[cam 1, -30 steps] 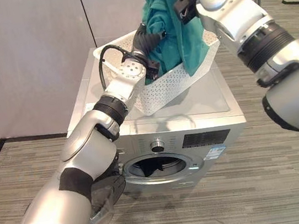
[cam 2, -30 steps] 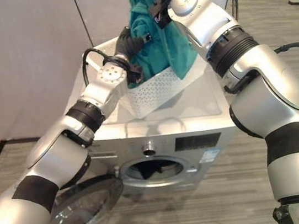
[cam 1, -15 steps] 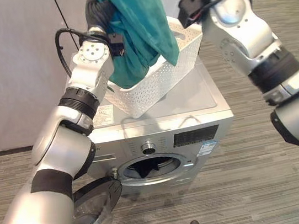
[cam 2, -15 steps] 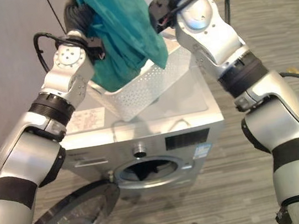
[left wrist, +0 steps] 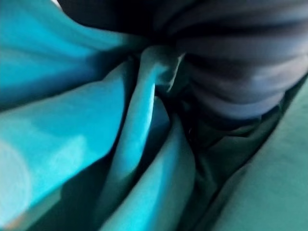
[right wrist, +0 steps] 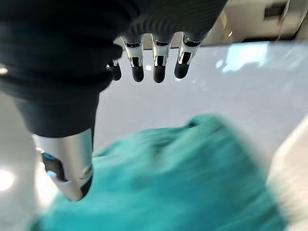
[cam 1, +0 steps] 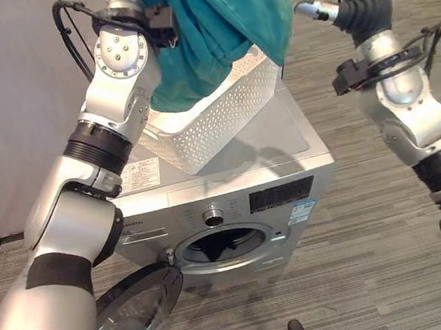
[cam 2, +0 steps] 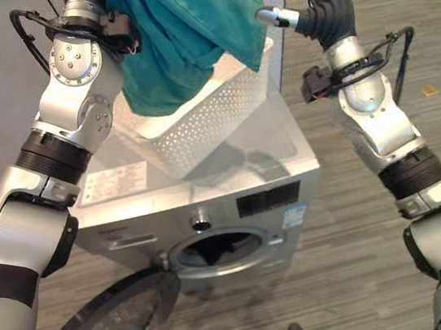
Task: Grab the laundry basket,head to the washer,open it,put in the laundry and shut it.
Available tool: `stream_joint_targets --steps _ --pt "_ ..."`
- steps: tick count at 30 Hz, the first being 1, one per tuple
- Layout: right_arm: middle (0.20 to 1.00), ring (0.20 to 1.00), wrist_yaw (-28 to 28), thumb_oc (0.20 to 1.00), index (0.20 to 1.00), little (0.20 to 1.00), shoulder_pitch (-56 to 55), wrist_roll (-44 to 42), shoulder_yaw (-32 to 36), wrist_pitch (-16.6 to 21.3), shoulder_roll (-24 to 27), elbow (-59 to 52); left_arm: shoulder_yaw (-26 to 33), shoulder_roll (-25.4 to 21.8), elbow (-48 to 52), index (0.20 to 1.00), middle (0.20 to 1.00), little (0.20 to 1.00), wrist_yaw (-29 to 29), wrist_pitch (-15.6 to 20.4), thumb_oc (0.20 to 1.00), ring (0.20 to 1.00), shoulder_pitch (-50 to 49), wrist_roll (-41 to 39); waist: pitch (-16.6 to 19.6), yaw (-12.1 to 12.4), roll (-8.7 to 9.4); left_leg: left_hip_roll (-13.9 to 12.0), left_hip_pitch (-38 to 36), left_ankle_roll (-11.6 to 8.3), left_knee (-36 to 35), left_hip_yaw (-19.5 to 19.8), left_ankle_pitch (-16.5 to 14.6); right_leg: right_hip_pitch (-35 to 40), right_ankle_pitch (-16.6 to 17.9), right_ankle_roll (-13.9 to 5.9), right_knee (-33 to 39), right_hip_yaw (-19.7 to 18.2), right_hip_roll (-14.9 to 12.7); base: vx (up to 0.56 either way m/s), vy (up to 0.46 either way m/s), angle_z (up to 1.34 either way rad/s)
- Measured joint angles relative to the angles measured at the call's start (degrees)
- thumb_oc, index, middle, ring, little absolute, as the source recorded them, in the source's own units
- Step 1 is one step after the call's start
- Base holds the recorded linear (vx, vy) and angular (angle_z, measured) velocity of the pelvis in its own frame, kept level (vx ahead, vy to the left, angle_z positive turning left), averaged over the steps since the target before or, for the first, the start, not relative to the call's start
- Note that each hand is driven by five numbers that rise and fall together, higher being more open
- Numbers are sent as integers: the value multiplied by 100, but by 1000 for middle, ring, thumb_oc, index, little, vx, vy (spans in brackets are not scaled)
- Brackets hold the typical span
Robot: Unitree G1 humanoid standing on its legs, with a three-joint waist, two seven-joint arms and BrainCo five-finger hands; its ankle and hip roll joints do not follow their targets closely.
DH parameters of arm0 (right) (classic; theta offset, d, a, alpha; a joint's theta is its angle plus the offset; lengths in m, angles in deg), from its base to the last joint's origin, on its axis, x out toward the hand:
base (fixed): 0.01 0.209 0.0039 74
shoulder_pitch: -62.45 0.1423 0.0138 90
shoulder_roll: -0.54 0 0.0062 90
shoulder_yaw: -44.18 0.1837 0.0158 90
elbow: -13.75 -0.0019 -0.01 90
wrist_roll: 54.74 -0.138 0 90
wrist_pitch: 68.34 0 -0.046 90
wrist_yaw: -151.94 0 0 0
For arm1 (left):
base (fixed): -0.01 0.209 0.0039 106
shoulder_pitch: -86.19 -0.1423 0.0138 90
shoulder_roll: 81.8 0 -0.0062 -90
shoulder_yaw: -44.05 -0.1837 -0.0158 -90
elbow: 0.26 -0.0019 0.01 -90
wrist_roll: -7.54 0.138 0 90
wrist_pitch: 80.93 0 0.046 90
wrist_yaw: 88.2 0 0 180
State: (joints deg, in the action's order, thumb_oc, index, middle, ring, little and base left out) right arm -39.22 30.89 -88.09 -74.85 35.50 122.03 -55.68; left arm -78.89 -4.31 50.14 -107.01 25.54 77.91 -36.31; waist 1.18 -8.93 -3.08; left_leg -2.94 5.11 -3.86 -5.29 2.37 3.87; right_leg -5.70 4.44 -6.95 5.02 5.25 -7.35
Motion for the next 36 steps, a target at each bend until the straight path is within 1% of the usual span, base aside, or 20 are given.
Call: stream_joint_targets --steps 1,2,3,4,6,9,13,15,19,21,25,26,30,31,36 --pt "1000 1000 27 1000 1000 1000 83 73 -148 -35 18 154 -9 -1 -1 200 200 200 14 0 200 200 0 1 0 5 0 -6 1 0 0 1 0 0 4 3 0 1 6 0 0 0" --pt "1000 1000 104 1000 1000 1000 299 129 -508 -167 68 506 -93 -3 -6 200 200 200 42 1 200 200 8 1 0 12 -2 -14 0 0 0 2 -1 -1 5 4 0 1 15 0 0 0" --pt "1000 1000 157 1000 1000 1000 352 165 -584 -234 65 627 -163 2 -10 200 200 200 62 2 200 200 15 -2 0 39 -1 -20 4 0 0 12 -1 -1 7 6 0 9 23 0 0 0" --pt "1000 1000 228 1000 1000 1000 516 179 -810 -325 55 907 -225 62 -113 200 200 200 151 1 200 200 32 0 0 61 -3 -28 8 0 0 16 -1 -2 7 7 1 12 31 0 0 0" --pt "1000 1000 308 1000 1000 1000 741 216 -1090 -424 34 1184 -226 202 -319 200 200 200 175 0 200 200 46 -5 0 115 -7 -35 12 0 0 20 -1 -8 11 12 0 15 38 0 0 0" --pt "1000 1000 401 1000 1000 1000 839 216 -1165 -490 -10 1213 -231 243 -433 200 200 200 201 -2 200 200 49 -6 1 167 -8 -42 15 0 0 30 -1 -6 14 15 0 21 45 0 0 0" --pt "1000 1000 599 1000 1000 1000 1173 261 -1692 -626 -95 1462 -249 302 -576 200 200 200 266 -5 200 200 267 -18 3 201 -10 -40 34 -1 2 101 1 15 26 19 -1 100 46 -15 -1 8" --pt "1000 1000 658 1000 1000 1000 1208 263 -1747 -651 -156 1479 -251 418 -695 200 200 200 291 -11 200 200 393 -27 3 203 -10 -40 37 -1 2 173 1 56 20 16 -1 168 46 -7 1 17" --pt "1000 1000 749 1000 1000 1000 1297 261 -1796 -695 -465 1520 -251 418 -694 200 200 200 354 -12 200 200 430 -70 3 262 -9 -38 27 -1 2 169 1 68 13 14 -1 170 44 -2 -1 2" --pt "1000 1000 787 1000 1000 1000 1432 257 -1982 -745 -674 1616 -254 420 -716 200 200 200 383 -16 200 200 430 -78 3 324 -9 -40 20 -1 2 160 1 68 13 14 -2 162 44 0 0 0" --pt "1000 1000 863 1000 1000 1000 1548 256 -2048 -755 -925 1753 -254 417 -749 200 200 200 397 -16 200 200 430 -87 3 397 -8 -42 21 -2 2 161 1 68 12 14 -2 166 45 0 0 0" --pt "1000 1000 870 1000 1000 1000 1686 256 -2166 -772 -1133 1916 -262 429 -775 200 200 200 392 -22 200 200 431 -88 3 422 -8 -43 19 -2 2 160 1 69 13 14 -1 165 44 0 0 0" --pt "1000 1000 865 1000 1000 1000 1796 249 -2165 -783 -1380 2018 -268 521 -777 200 200 200 388 -28 200 200 431 -96 6 515 -3 -44 20 -2 2 165 1 72 14 15 -2 170 47 0 0 0" --pt "1000 1000 804 1000 1000 1000 1835 162 -2101 -785 -1591 2208 -267 545 -781 200 200 200 376 -28 200 200 431 -113 11 514 6 -45 20 -2 2 166 1 73 14 16 -2 170 49 0 0 0" --pt "1000 1000 688 1000 1000 1000 1837 -92 -1965 -785 -2073 2424 -278 743 -780 200 200 200 342 -32 200 200 427 -120 14 555 24 -44 24 -2 2 173 1 76 14 15 -2 181 46 0 0 0"
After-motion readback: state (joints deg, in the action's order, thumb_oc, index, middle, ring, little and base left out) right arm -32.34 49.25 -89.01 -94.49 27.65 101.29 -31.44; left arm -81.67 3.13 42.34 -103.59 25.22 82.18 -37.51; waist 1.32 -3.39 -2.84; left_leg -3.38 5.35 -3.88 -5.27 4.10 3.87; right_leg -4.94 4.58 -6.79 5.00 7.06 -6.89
